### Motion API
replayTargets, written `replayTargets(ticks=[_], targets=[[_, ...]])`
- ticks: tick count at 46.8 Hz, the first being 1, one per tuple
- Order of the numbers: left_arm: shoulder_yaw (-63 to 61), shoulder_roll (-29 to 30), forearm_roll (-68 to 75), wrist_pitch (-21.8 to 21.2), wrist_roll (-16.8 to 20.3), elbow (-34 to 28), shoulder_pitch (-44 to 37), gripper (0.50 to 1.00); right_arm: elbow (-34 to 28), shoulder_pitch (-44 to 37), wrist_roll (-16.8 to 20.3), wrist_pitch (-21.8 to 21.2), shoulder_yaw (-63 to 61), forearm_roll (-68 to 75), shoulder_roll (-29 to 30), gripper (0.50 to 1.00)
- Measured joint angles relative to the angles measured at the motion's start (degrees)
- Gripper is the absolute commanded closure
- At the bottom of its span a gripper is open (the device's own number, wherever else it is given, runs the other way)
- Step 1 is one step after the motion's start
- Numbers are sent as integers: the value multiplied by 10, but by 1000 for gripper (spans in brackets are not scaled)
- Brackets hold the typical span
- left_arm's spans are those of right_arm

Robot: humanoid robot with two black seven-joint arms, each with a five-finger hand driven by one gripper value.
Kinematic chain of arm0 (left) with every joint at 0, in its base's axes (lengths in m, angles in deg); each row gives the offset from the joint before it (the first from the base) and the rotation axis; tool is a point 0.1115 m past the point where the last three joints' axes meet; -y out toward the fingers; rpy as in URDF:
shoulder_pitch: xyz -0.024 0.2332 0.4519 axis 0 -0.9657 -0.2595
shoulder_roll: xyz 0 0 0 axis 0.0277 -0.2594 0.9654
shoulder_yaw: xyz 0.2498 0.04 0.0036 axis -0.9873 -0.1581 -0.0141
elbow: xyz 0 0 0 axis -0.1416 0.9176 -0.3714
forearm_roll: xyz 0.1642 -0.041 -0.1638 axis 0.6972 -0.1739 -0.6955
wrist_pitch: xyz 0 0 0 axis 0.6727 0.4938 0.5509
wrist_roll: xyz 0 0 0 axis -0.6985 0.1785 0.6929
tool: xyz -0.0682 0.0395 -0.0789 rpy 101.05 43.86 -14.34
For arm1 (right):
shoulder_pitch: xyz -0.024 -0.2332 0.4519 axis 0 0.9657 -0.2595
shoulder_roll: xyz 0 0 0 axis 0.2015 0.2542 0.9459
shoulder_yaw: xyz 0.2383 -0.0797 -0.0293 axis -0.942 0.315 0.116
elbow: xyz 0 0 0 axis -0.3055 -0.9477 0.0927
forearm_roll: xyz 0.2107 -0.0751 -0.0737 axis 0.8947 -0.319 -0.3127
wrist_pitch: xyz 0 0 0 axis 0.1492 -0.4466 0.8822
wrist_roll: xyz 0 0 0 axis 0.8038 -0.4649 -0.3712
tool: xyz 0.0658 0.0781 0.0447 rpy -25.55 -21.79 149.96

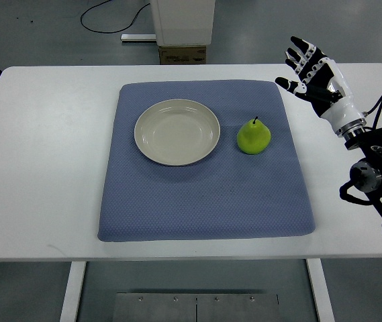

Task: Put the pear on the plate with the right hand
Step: 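Lower the right hand onto the green pear from the side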

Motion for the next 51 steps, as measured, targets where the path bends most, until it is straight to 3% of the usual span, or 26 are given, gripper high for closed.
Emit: replayTargets(ticks=[16, 31, 51], targets=[[0, 0, 0, 0, 0, 0, 0, 500, -25, 23, 0, 5, 18, -78, 21, 500], [0, 0, 0, 0, 0, 0, 0, 500, -12, 13, 0, 108, 117, -86, 31, 500], [0, 0, 0, 0, 0, 0, 0, 500, 41, 5, 0, 137, 143, -87, 35, 500]])
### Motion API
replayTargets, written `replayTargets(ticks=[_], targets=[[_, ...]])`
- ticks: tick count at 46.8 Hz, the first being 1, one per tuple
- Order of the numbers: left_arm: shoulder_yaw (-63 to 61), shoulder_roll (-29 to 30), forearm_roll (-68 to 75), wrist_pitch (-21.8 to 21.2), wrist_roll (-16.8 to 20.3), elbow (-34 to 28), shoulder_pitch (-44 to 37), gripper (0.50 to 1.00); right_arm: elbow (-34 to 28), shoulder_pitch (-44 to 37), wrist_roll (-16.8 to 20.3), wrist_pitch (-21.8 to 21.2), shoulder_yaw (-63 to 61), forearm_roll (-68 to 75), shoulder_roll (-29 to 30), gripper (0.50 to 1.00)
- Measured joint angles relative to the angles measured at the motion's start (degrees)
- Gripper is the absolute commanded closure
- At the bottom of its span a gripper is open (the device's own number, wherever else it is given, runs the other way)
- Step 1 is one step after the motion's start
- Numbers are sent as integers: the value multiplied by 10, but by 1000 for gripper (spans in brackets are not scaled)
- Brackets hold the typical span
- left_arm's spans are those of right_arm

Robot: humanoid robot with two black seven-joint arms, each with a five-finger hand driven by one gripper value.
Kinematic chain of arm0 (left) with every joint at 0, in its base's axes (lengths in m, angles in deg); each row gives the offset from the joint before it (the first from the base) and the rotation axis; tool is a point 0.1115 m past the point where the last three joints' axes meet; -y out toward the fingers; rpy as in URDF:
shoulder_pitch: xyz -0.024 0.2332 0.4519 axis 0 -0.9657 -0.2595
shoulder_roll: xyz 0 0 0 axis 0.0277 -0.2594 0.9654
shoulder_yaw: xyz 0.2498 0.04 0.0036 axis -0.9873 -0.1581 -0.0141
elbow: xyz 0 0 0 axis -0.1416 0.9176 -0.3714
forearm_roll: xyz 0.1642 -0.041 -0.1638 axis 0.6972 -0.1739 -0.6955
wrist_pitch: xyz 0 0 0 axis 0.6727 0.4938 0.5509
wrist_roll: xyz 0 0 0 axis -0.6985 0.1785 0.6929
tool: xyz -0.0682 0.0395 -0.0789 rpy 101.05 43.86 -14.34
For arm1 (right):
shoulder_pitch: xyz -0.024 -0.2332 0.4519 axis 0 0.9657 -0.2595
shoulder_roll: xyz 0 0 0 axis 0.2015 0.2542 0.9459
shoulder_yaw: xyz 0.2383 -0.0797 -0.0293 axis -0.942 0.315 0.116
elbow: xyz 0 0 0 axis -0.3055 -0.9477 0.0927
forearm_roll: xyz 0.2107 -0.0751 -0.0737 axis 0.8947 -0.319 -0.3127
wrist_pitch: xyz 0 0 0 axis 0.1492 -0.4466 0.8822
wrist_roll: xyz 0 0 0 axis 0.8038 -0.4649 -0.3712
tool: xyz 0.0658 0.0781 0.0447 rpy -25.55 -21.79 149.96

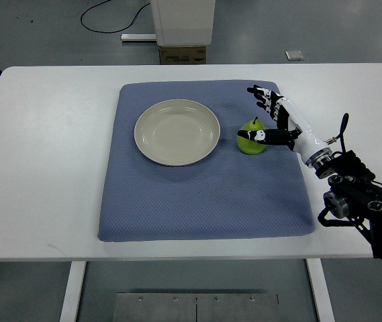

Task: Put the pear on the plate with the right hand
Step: 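Lower the right hand onto the green pear from the side, then close the right hand fingers around the green pear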

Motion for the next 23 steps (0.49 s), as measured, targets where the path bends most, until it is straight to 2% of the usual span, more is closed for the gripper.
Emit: replayTargets(ticks=[12, 23], targets=[[0, 0, 0, 0, 0, 0, 0, 500, 23, 1, 0, 35, 22, -8, 3, 500], [0, 0, 0, 0, 0, 0, 0, 500, 23, 1, 0, 42, 24, -19, 5, 500]])
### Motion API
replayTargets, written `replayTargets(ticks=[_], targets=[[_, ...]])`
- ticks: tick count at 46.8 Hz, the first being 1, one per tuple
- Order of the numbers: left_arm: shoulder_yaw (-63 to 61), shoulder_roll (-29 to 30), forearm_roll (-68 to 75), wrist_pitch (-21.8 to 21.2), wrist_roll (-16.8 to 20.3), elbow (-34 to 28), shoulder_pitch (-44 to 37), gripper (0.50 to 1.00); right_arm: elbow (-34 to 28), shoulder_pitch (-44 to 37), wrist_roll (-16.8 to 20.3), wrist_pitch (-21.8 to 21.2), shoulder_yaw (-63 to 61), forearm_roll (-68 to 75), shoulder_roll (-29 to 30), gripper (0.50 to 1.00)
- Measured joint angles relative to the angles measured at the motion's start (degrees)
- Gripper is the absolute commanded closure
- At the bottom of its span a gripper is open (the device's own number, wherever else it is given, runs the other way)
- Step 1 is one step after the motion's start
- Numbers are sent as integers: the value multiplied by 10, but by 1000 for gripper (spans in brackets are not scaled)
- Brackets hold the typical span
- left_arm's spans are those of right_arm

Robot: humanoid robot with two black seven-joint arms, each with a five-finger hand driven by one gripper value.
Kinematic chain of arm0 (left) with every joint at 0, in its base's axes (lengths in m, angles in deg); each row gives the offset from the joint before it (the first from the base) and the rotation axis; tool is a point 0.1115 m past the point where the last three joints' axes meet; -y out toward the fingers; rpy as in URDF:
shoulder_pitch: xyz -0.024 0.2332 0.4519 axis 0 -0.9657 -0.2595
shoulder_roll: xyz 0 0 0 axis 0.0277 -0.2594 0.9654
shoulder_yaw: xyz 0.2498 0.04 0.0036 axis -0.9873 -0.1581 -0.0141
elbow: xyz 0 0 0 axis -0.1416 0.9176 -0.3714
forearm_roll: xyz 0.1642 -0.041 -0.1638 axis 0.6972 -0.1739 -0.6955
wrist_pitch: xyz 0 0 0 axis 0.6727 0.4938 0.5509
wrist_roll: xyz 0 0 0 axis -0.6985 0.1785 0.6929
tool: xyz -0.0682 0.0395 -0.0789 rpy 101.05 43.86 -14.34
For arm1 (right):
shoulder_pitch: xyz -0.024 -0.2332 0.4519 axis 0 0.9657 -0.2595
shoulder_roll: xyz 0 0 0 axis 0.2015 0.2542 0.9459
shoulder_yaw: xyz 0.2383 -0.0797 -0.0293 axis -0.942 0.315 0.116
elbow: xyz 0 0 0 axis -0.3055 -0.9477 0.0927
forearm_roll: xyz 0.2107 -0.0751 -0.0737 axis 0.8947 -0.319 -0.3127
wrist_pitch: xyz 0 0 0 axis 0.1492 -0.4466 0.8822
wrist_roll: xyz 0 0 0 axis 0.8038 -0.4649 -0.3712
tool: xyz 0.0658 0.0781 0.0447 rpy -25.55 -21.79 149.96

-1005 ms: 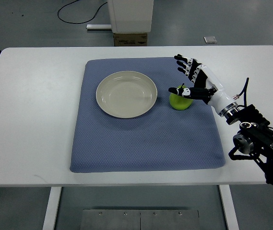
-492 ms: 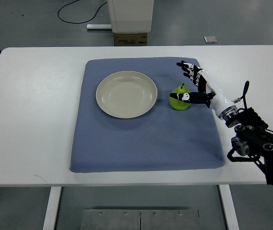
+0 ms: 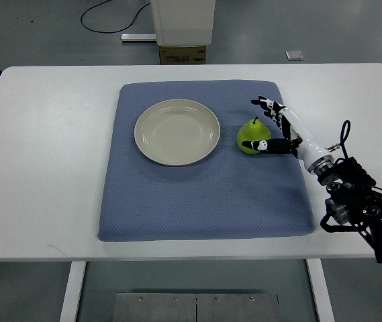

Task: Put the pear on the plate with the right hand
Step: 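Close the right hand fingers around the green pear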

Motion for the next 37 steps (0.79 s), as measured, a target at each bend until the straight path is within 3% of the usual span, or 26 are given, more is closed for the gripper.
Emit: replayTargets(ticks=[23, 34, 37], targets=[[0, 0, 0, 0, 0, 0, 0, 500, -3, 0, 0, 3, 32, 0, 4, 511], [0, 0, 0, 0, 0, 0, 0, 500, -2, 0, 0, 21, 30, 0, 10, 697], [0, 0, 0, 0, 0, 0, 0, 500, -2, 0, 0, 21, 32, 0, 11, 703]])
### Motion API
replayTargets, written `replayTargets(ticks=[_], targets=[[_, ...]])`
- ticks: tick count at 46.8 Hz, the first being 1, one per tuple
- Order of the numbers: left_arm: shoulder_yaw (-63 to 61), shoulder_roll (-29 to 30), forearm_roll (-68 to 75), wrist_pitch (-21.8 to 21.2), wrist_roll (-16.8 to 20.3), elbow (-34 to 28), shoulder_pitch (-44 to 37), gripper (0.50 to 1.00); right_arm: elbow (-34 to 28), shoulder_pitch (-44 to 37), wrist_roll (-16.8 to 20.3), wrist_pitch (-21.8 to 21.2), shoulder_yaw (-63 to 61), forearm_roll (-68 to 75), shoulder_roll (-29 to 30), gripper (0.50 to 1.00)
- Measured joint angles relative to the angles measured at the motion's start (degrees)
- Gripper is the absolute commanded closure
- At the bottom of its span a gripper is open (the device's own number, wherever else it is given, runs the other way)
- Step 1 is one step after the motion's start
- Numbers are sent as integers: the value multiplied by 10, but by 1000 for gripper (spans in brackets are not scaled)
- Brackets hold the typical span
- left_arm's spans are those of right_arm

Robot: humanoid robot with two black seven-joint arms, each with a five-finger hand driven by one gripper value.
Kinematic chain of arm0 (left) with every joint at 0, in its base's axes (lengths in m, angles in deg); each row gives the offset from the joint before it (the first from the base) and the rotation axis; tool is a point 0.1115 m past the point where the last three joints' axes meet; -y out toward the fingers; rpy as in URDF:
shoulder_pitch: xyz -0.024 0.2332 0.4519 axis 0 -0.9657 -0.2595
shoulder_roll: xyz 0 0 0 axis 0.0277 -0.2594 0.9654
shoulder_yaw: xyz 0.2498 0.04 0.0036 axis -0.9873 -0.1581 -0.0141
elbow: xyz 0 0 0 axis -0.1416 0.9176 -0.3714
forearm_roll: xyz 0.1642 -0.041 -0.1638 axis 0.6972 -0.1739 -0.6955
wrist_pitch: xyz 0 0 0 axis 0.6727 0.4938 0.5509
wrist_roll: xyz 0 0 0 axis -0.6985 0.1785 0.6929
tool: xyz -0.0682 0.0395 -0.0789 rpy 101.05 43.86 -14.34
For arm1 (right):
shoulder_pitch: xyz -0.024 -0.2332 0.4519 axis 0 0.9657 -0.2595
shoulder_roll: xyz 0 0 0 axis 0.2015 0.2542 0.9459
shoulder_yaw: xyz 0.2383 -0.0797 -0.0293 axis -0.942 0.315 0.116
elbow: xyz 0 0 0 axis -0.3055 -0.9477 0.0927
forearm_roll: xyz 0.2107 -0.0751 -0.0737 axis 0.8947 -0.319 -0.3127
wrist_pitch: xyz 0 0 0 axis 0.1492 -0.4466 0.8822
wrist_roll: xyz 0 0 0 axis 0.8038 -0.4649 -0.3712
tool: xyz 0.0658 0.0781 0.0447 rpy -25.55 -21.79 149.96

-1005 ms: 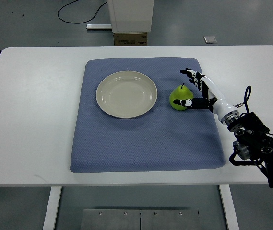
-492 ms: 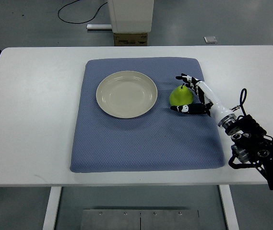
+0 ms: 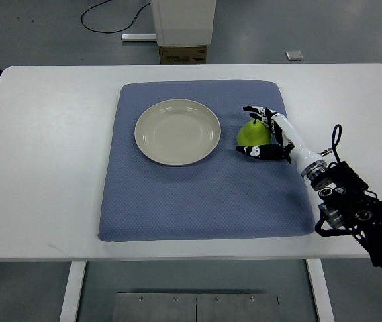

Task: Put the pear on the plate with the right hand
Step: 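Close the right hand fingers around the green pear, then lift the pear with the right hand and carry it over the plate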

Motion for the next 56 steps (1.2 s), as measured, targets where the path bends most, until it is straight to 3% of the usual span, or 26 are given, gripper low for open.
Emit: replayTargets(ticks=[25, 34, 40, 42, 43, 46, 47, 56], targets=[[0, 0, 0, 0, 0, 0, 0, 500, 2, 1, 0, 2, 18, 0, 1, 647], [0, 0, 0, 0, 0, 0, 0, 500, 2, 2, 0, 3, 22, 0, 2, 603], [0, 0, 0, 0, 0, 0, 0, 500, 2, 2, 0, 3, 23, 0, 2, 607], [0, 0, 0, 0, 0, 0, 0, 500, 2, 2, 0, 3, 24, 0, 2, 655], [0, 0, 0, 0, 0, 0, 0, 500, 2, 2, 0, 3, 25, 0, 2, 709], [0, 0, 0, 0, 0, 0, 0, 500, 2, 2, 0, 3, 27, 0, 2, 945], [0, 0, 0, 0, 0, 0, 0, 500, 2, 1, 0, 3, 29, 0, 2, 1000], [0, 0, 0, 0, 0, 0, 0, 500, 2, -14, 0, 1, 60, 0, 1, 1000]])
